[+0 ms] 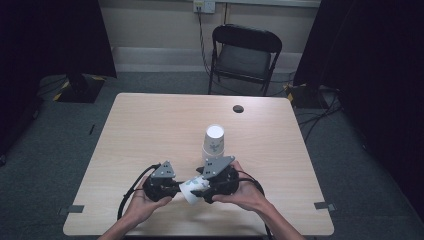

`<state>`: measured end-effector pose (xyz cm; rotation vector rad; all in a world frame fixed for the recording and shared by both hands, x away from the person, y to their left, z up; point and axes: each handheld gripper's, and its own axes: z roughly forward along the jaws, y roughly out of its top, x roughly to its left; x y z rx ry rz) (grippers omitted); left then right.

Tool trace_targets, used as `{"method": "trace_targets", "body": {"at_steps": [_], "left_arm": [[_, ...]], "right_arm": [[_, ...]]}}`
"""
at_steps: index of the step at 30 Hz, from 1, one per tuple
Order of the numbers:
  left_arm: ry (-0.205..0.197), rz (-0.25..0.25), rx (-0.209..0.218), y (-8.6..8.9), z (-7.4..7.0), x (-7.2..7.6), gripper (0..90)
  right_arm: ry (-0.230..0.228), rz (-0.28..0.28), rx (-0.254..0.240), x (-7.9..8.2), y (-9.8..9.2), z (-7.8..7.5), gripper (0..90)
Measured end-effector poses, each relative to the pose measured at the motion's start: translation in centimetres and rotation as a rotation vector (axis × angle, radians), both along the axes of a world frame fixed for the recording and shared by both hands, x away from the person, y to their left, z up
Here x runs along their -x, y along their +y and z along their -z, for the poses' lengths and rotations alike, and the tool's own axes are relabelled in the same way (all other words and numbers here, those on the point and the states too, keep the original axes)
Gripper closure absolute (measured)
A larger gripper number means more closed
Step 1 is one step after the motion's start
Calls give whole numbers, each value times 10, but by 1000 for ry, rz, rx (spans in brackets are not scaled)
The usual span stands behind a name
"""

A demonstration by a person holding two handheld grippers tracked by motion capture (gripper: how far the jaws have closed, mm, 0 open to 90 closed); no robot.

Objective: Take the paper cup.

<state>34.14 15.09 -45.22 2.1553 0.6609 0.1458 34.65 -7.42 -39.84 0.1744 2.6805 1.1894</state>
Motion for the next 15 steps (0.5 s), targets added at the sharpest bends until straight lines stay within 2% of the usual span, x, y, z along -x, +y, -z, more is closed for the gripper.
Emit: {"method": "trace_targets", "body": {"at_steps": [3,4,5,6,10,15], "left_arm": [[14,-5,19,2,1,-1,861],[21,-7,29,3,1,-1,864],[30,-6,41,5,0,-2,873],[34,-9,48,7,0,-2,875],[50,-9,59,9,1,-4,880],[59,-21,79,10,1,-5,882]], "right_arm": [[1,-3,-2,1,0,2,314],[-3,-1,3,2,0,2,336],[-7,-9,11,2,0,3,414],[-17,-13,17,3,-1,3,427],[-41,-20,27,4,0,5,391],[-46,-36,51,6,2,10,346]]}}
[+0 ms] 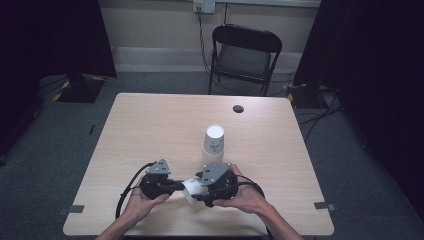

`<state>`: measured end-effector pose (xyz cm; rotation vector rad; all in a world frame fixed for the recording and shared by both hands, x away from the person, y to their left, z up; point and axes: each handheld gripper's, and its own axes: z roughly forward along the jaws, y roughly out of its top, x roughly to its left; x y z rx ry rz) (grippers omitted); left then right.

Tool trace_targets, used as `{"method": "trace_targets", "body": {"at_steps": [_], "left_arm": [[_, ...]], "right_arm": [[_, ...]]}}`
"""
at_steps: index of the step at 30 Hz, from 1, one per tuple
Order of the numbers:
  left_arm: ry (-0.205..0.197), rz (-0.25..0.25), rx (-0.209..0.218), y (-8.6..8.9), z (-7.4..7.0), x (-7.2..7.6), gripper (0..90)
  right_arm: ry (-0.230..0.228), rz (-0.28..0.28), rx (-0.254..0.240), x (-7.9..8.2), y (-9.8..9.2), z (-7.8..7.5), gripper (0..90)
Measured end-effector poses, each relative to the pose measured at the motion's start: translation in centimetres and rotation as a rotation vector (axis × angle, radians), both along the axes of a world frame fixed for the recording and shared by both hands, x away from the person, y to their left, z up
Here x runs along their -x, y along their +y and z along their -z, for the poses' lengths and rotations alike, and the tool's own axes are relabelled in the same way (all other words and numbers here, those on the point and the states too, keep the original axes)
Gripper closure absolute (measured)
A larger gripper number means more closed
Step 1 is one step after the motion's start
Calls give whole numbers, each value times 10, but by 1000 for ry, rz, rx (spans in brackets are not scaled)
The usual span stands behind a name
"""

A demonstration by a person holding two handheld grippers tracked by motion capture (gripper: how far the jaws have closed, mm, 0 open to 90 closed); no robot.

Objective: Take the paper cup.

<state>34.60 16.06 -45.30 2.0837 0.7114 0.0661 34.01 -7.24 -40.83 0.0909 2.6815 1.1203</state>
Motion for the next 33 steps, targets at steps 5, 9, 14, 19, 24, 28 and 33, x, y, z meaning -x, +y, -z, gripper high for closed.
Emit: {"method": "trace_targets", "body": {"at_steps": [5,9,14,19,24,28,33], "left_arm": [[4,2,17,1,-1,0,884],[1,-8,28,3,-2,-1,883],[-14,-20,48,3,-6,0,884],[2,-29,81,5,-8,0,885],[18,-34,101,7,-8,-2,884],[25,-30,136,9,-10,-2,888],[4,-27,141,7,-14,2,888]], "right_arm": [[-5,7,22,1,-2,4,278],[-26,1,40,3,0,7,231],[-38,-6,48,5,3,8,209],[-60,3,40,7,4,7,205],[-77,4,55,8,7,10,184],[-93,5,75,9,10,13,156],[-105,16,80,12,13,16,202]]}}
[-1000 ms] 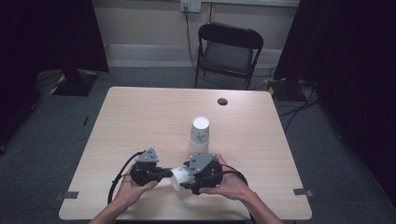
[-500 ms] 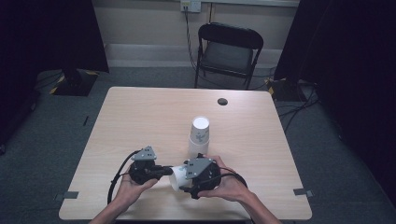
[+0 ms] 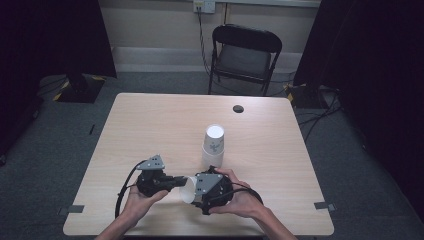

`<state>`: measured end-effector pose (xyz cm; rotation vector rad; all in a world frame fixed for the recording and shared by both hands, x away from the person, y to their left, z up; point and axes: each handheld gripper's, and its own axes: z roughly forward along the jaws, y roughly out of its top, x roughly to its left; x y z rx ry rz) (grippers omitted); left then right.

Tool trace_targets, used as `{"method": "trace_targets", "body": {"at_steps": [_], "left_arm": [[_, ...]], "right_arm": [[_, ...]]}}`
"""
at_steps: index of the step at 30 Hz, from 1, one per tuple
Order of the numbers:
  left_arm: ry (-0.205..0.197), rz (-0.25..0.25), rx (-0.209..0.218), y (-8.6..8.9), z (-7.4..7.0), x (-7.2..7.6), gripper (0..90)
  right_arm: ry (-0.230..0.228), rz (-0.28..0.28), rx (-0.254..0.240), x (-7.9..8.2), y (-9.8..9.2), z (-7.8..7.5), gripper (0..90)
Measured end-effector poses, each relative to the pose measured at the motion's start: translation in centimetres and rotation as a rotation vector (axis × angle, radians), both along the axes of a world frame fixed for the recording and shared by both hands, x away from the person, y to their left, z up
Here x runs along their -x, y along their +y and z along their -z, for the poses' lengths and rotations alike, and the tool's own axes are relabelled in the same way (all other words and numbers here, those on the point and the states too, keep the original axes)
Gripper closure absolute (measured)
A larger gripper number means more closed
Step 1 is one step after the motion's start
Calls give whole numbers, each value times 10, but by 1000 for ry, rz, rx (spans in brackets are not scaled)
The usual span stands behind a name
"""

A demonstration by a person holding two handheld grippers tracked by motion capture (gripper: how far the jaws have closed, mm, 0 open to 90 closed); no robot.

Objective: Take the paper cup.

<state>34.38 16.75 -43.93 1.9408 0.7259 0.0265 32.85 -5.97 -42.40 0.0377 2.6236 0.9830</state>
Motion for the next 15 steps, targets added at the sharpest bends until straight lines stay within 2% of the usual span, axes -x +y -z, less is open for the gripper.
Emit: {"method": "trace_targets", "body": {"at_steps": [4,8,11,13,15], "left_arm": [[-10,-12,25,2,-1,0,881],[-21,-35,48,3,-3,1,866],[-22,-44,63,4,-4,1,873],[-14,-40,60,5,-4,0,881],[-10,-38,53,4,-3,0,885]], "right_arm": [[35,18,-52,-2,-2,2,228],[106,37,-101,-7,-3,3,244],[139,44,-141,-10,-6,0,245],[144,47,-151,-10,-6,0,242],[139,54,-142,-9,-4,2,228]]}}
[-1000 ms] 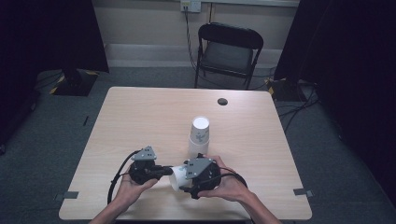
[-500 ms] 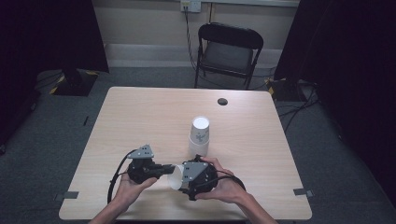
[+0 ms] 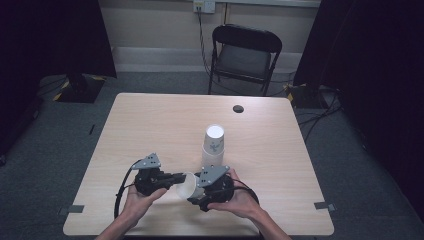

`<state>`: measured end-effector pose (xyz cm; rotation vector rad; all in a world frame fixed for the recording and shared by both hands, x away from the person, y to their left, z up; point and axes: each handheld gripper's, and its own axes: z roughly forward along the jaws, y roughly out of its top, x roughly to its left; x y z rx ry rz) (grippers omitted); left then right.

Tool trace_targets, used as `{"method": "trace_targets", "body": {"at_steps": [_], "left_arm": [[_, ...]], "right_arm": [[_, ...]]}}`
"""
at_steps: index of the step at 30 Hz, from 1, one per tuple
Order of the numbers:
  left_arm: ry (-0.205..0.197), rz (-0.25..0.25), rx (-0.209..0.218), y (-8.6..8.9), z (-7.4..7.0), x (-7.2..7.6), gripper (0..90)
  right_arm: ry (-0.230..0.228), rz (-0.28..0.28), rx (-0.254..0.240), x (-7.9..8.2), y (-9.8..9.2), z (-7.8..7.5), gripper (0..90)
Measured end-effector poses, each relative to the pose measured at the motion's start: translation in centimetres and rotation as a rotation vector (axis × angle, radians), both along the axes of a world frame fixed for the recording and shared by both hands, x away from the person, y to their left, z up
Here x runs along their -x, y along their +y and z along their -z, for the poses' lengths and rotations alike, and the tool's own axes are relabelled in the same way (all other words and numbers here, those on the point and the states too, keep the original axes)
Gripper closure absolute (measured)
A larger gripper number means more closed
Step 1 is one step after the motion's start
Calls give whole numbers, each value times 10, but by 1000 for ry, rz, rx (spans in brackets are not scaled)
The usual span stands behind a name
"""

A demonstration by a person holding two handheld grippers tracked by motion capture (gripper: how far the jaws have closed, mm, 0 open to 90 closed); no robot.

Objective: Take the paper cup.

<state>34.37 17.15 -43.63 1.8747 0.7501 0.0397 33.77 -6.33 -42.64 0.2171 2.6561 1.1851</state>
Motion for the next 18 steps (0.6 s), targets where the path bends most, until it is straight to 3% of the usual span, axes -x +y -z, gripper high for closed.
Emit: {"method": "trace_targets", "body": {"at_steps": [4,6,11,18], "left_arm": [[15,6,-27,-3,2,0,889],[17,12,-37,-3,3,0,889],[30,2,-44,-2,4,-3,885],[-10,-13,-30,1,1,1,856]], "right_arm": [[-41,1,38,3,6,5,218],[-61,-11,34,4,9,5,216],[-57,-21,26,2,11,4,247],[-7,-15,-31,-1,7,1,291]]}}
